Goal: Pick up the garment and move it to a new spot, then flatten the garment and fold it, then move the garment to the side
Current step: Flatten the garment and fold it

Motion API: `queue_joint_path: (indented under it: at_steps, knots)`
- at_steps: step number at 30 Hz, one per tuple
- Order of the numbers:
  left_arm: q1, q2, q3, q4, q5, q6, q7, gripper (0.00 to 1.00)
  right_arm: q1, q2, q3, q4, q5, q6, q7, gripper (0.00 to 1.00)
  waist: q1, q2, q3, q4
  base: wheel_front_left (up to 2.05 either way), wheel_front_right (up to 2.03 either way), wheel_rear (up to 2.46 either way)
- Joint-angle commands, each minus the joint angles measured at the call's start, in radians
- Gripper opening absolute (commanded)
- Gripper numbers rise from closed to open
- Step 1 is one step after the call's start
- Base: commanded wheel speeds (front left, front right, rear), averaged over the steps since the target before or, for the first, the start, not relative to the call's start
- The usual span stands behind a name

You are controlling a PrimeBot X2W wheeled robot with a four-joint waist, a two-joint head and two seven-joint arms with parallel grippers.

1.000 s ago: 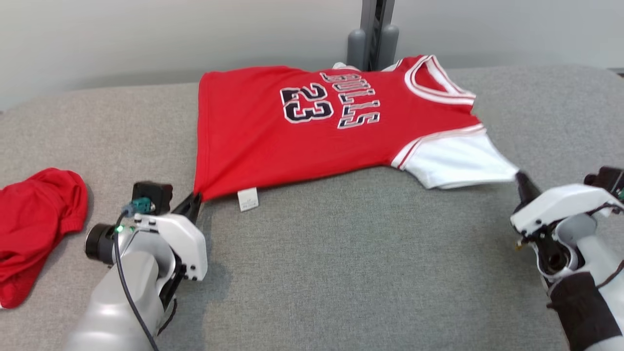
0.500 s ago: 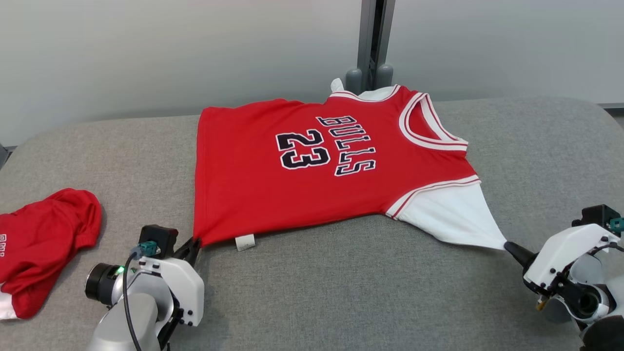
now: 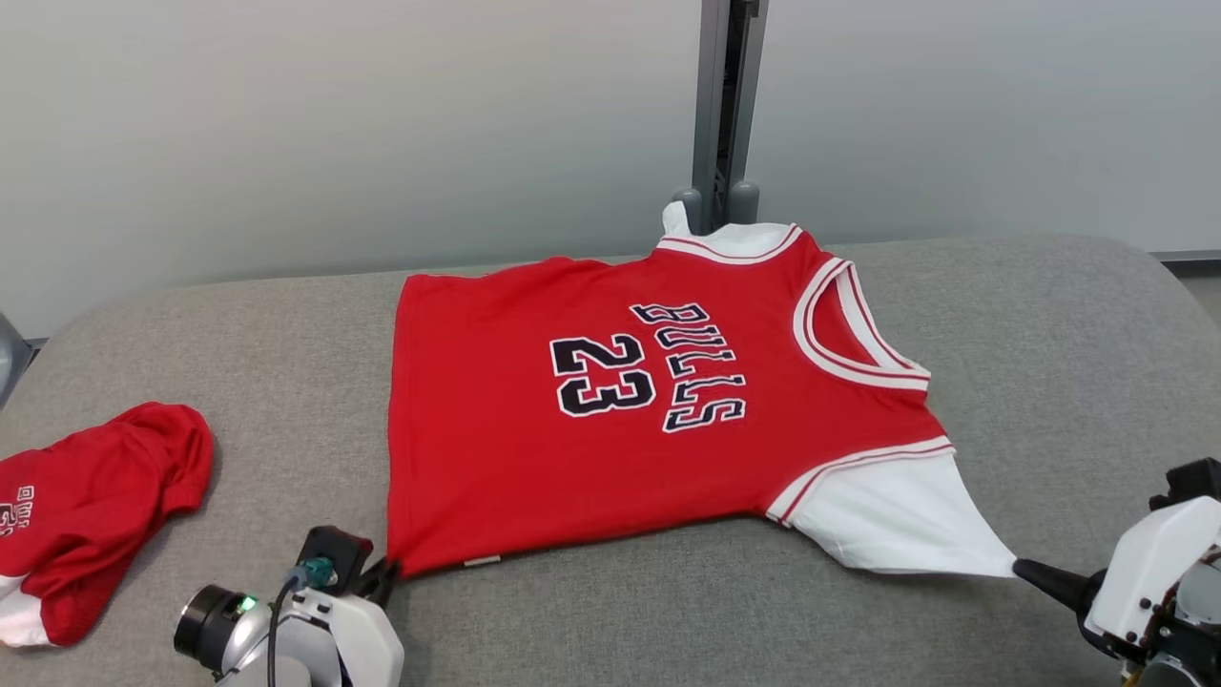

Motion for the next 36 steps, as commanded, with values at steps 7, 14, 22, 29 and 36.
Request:
queue_joint_path:
  at_steps: [7, 14, 22, 29, 36]
  knots:
    - [0.088, 0.032, -0.031, -0.060, -0.035, 0.000, 0.020, 0.00, 0.137, 0.026, -0.102, -0.139, -0.047, 0.000, 0.068, 0.00, 0.0001, 0.0000, -0.017, 0.003, 0.00, 0.00, 0.00]
    - [0.190, 0.083, -0.018, -0.159, -0.073, 0.006, 0.029, 0.00, 0.288, 0.083, -0.222, -0.316, -0.093, 0.000, 0.148, 0.00, 0.0001, 0.0000, -0.020, 0.008, 0.00, 0.00, 0.00]
    - [0.307, 0.184, -0.017, -0.383, -0.085, 0.057, 0.090, 0.00, 0.427, 0.162, -0.363, -0.498, -0.132, 0.000, 0.306, 0.00, 0.0001, 0.0000, -0.017, 0.017, 0.00, 0.00, 0.00]
    - [0.406, 0.307, -0.027, -0.671, -0.090, 0.105, 0.219, 0.00, 0.475, 0.240, -0.460, -0.596, -0.165, 0.000, 0.424, 0.00, 0.0001, 0.0000, -0.007, 0.023, 0.00, 0.00, 0.00]
    - [0.513, 0.417, -0.032, -0.939, -0.126, 0.148, 0.367, 0.00, 0.504, 0.290, -0.512, -0.666, -0.181, 0.000, 0.539, 0.00, 0.0001, 0.0000, -0.002, 0.029, 0.00, 0.00, 0.00]
